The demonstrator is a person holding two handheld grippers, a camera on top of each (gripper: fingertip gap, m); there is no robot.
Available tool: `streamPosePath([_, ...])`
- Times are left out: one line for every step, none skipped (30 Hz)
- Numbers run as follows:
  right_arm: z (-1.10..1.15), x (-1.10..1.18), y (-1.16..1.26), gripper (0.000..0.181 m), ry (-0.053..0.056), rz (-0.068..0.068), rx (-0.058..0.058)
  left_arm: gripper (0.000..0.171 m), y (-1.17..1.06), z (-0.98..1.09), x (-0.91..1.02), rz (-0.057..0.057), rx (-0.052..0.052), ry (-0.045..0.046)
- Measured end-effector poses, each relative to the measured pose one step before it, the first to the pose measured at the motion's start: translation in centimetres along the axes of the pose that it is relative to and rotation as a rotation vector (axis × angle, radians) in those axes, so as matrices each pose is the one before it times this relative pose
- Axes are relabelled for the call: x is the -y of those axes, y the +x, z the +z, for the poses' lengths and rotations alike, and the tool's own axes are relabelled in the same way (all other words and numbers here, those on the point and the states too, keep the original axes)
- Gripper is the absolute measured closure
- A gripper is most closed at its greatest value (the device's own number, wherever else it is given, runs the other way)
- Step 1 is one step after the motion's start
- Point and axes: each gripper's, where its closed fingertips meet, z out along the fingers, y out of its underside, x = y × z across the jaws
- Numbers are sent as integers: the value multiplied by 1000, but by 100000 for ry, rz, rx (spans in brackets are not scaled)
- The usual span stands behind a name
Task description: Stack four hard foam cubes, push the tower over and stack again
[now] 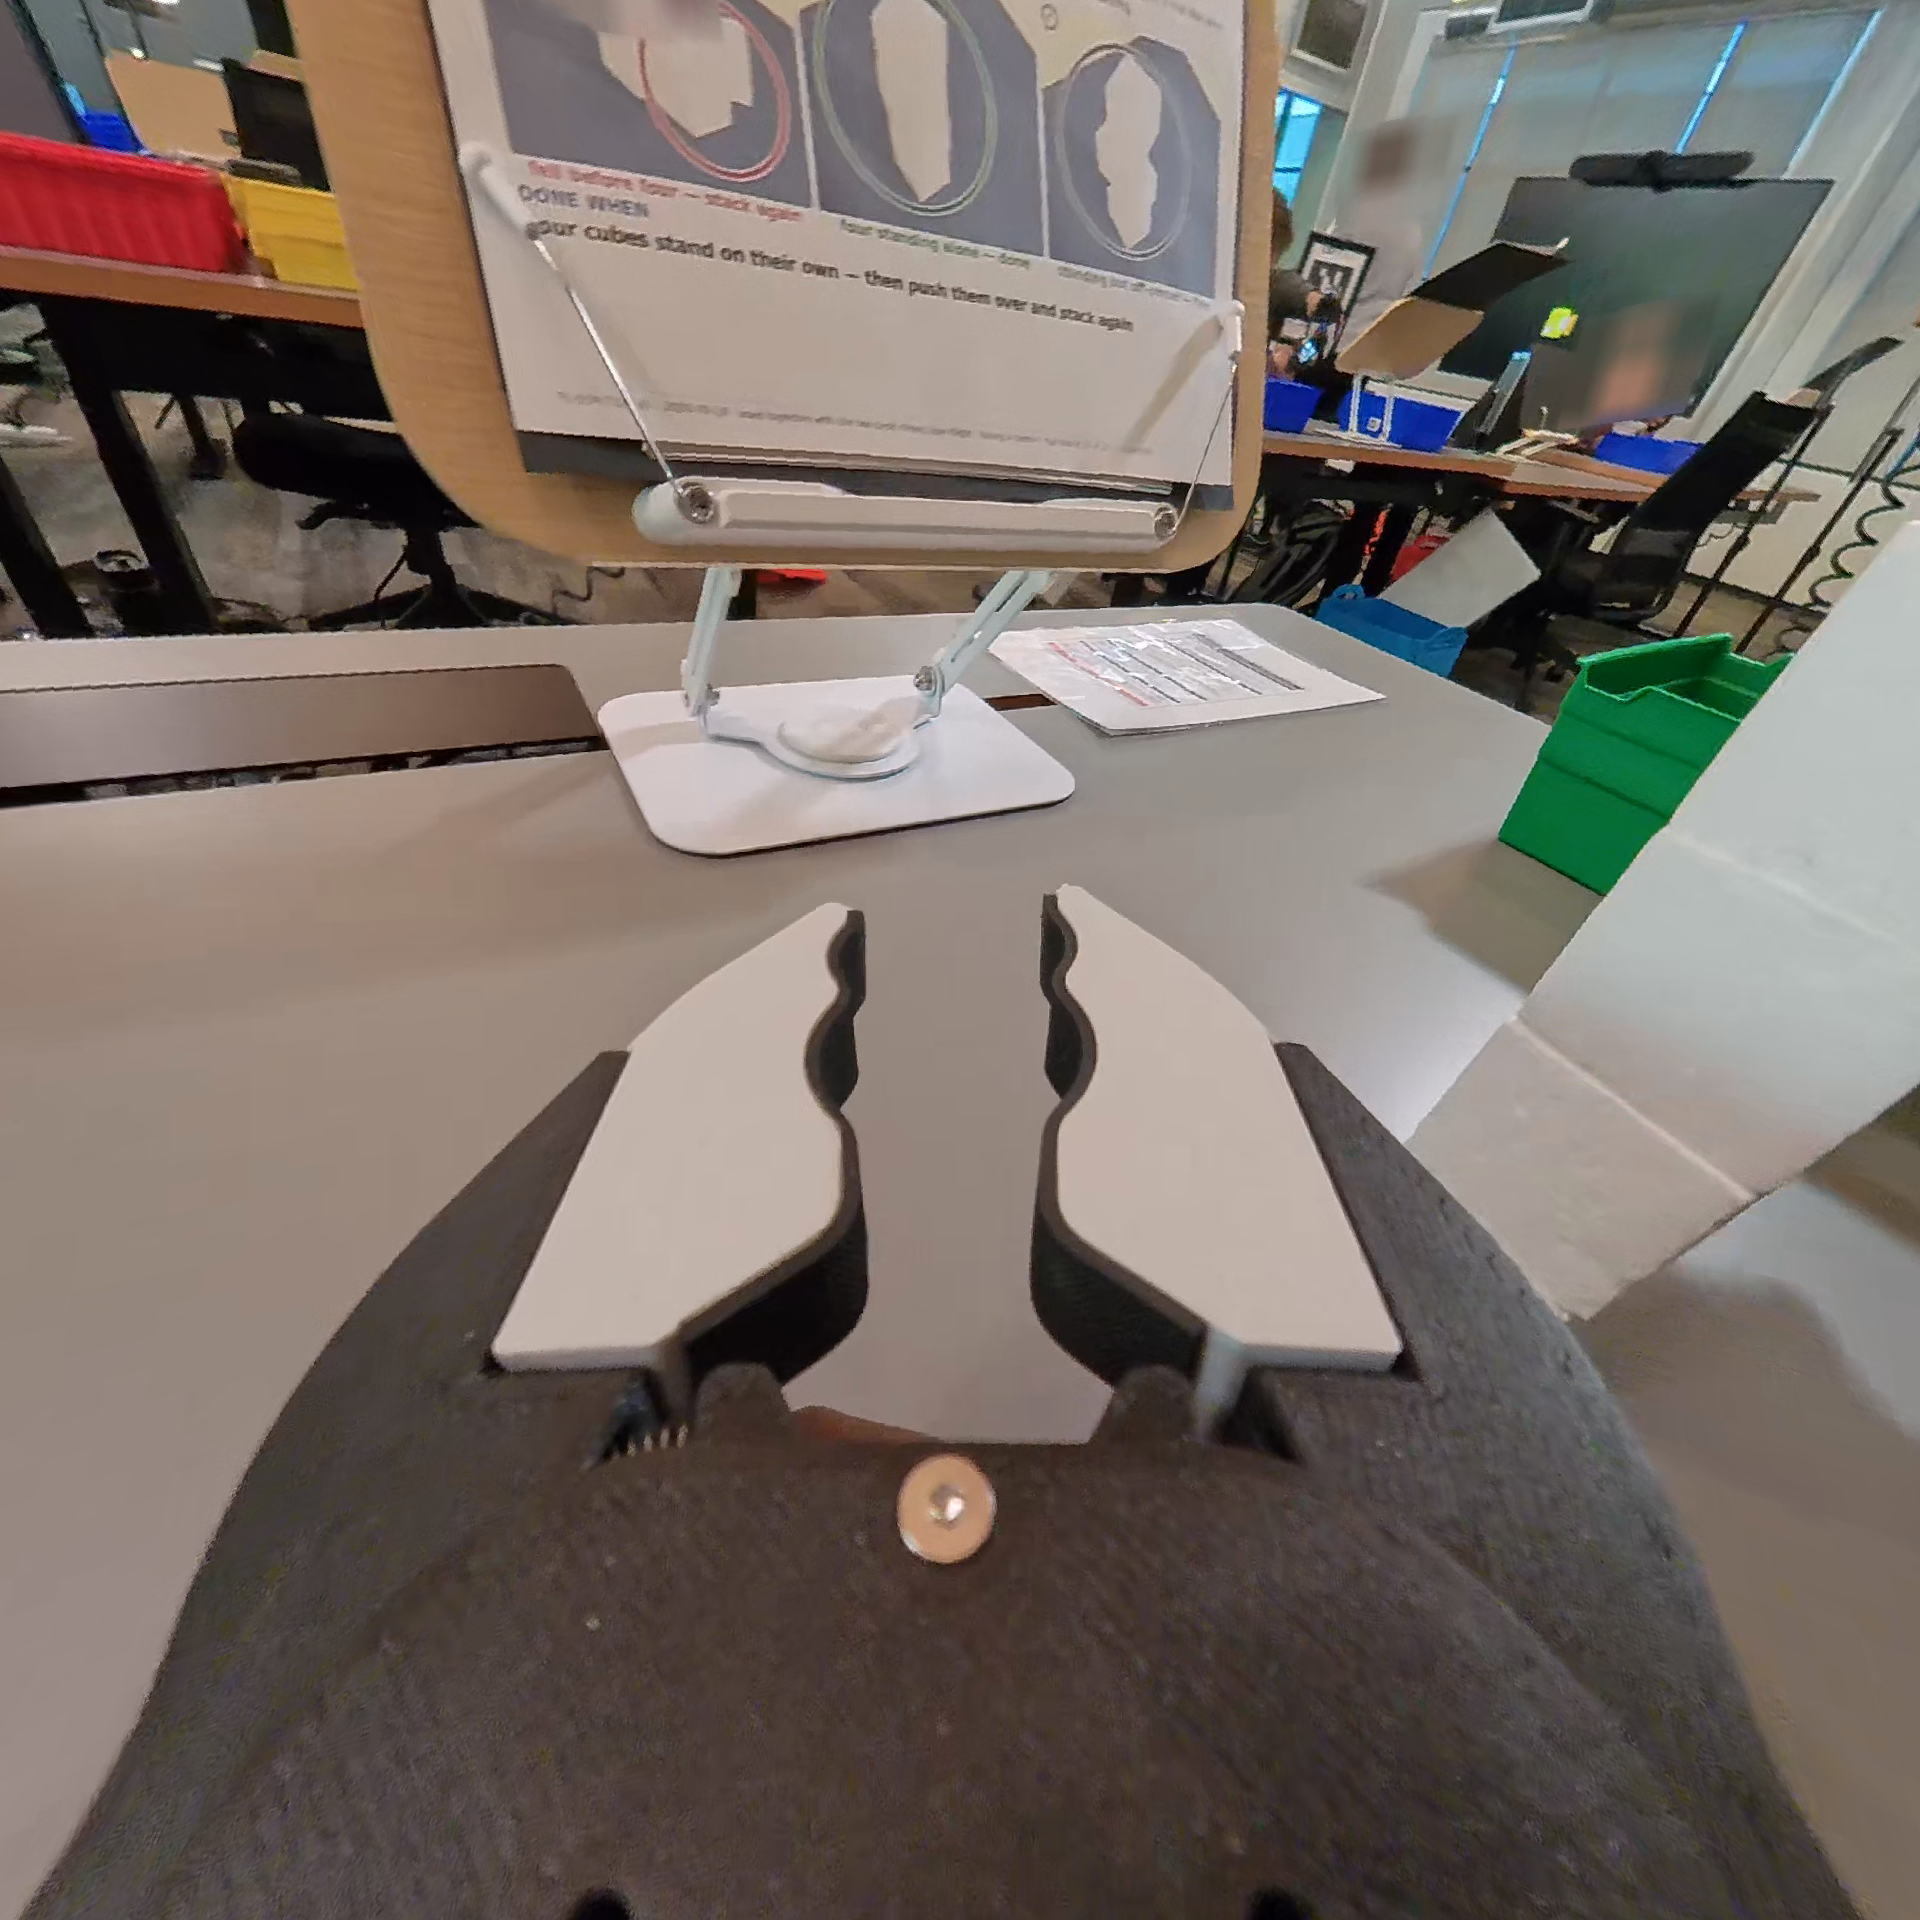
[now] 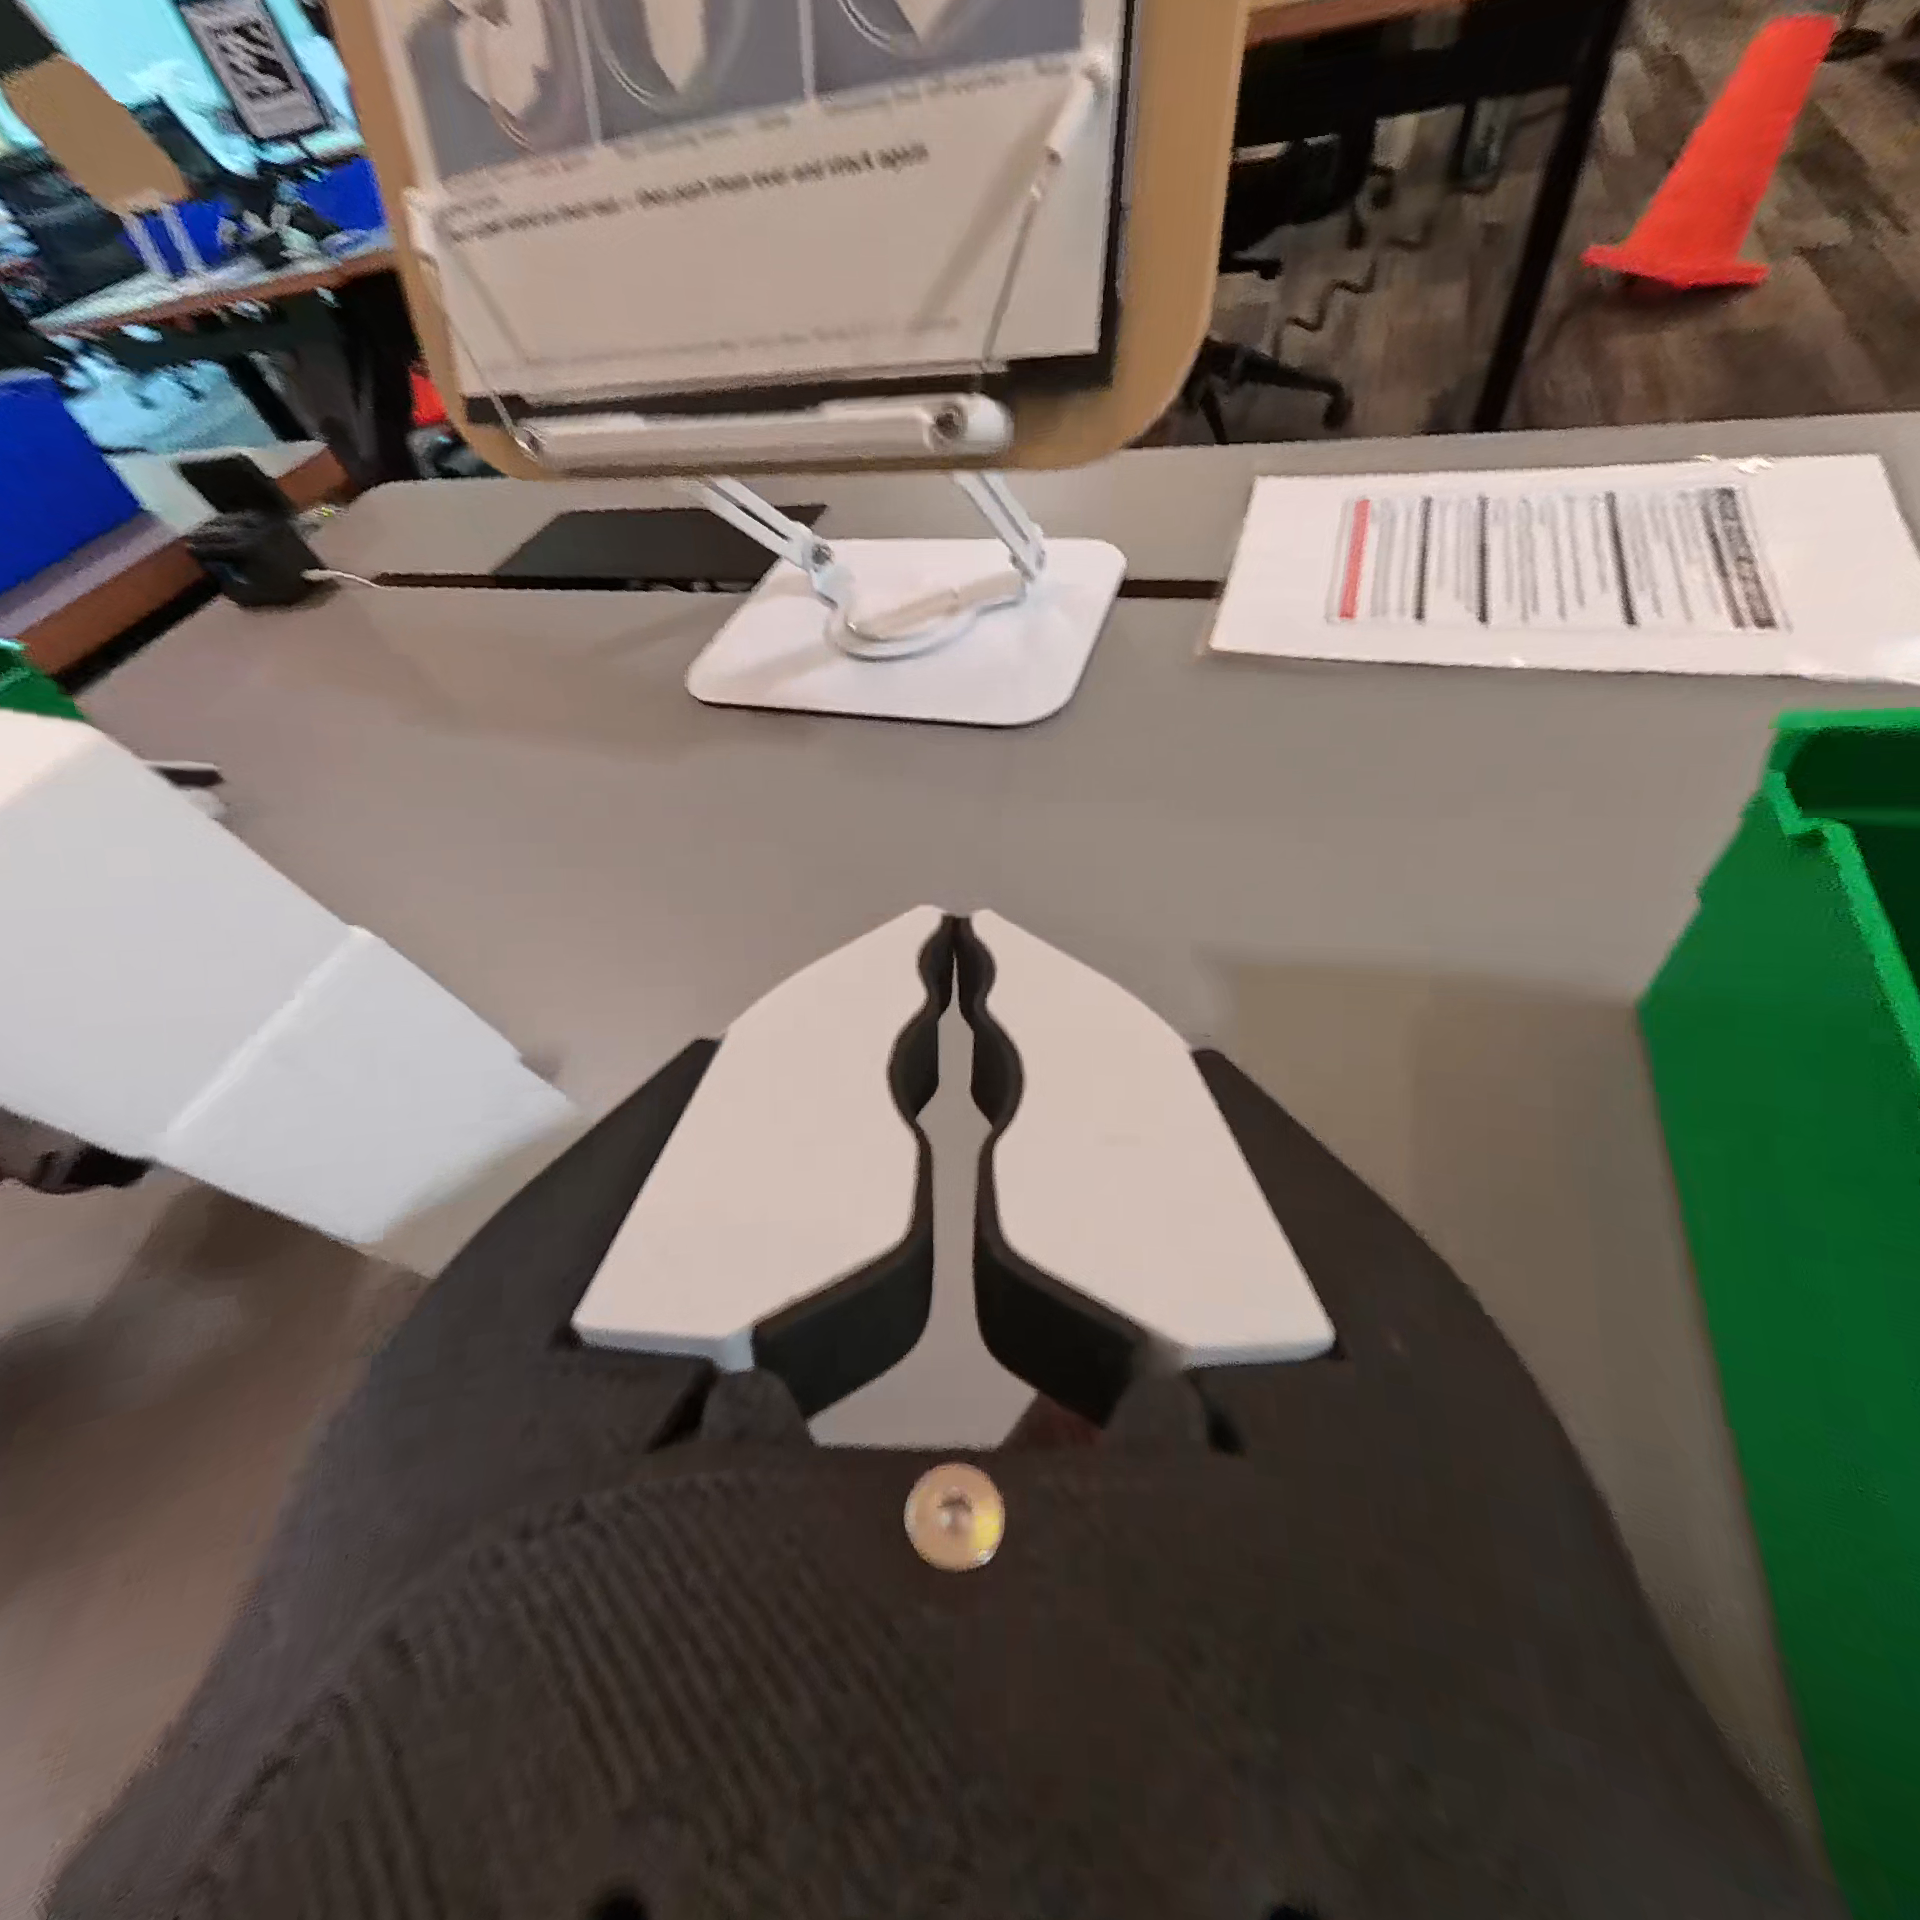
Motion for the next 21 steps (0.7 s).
streamPosePath([14,-456,361,181,-1395,-1046,-2034,141,238,263,38,602,-252,269])
streamPosePath([44,-396,298,181,-1496,-578,-1584,142,262,230,-24,426,-690,-96])
streamPosePath([52,-261,321,181,-1035,317,-1831,142,229,175,-81,42,-750,-345])
streamPosePath([69,-132,218,181,-366,511,-1113,142,140,132,-84,-274,-499,-335])
streamPosePath([93,-40,194,181,-13,859,-957,142,85,56,-86,-394,-393,-336])
streamPosePath([177,24,261,181,101,1823,-1751,141,17,-6,-74,-394,-256,-321])
streamPosePath([282,3,185,181,-212,2721,-1373,141,-68,-36,-30,-390,46,-149])
streamPosePath([324,-117,-148,181,-1280,2829,1088,141,-130,-74,-8,-419,289,27])
streamPosePath([360,-292,-265,181,-2562,2675,1922,140,-145,-76,-54,-451,152,-148])
streamPosePath([381,-329,-192,181,-2561,2680,1468,138,-134,-104,-158,-534,-52,-586])
streamPosePath([368,-261,-58,181,-1780,2373,614,136,-179,-109,-198,-725,143,-798])
streamPosePath([360,-198,25,181,-1430,1711,126,134,-189,-136,-147,-820,253,-690])
streamPosePath([320,-164,-47,181,-1628,1070,644,133,-189,-180,-61,-700,298,-330])
streamPosePath([242,-115,-170,181,-1822,890,1527,133,-218,-232,7,-443,646,96])
streamPosePath([122,-41,-289,181,-1701,1170,2100,132,-245,-248,26,-89,975,250])
streamPosePath([-3,21,-379,181,-1472,1321,2479,132,-275,-249,-10,200,1104,132])
streamPosePath([-114,-85,-411,181,-1882,1104,2345,132,-282,-250,-55,311,1149,-149])
streamPosePath([-169,-340,-423,181,-2975,436,2383,132,-298,-266,-89,229,1287,-230])
streamPosePath([-181,-640,-248,181,-3554,195,1263,132,-287,-288,-82,57,1206,-148])
streamPosePath([-179,-874,-38,181,-3634,-404,58,132,-260,-304,-72,-166,957,-57])
streamPosePath([-42,-1140,163,181,-4759,-1248,-1017,132,-205,-299,-33,-362,704,107])
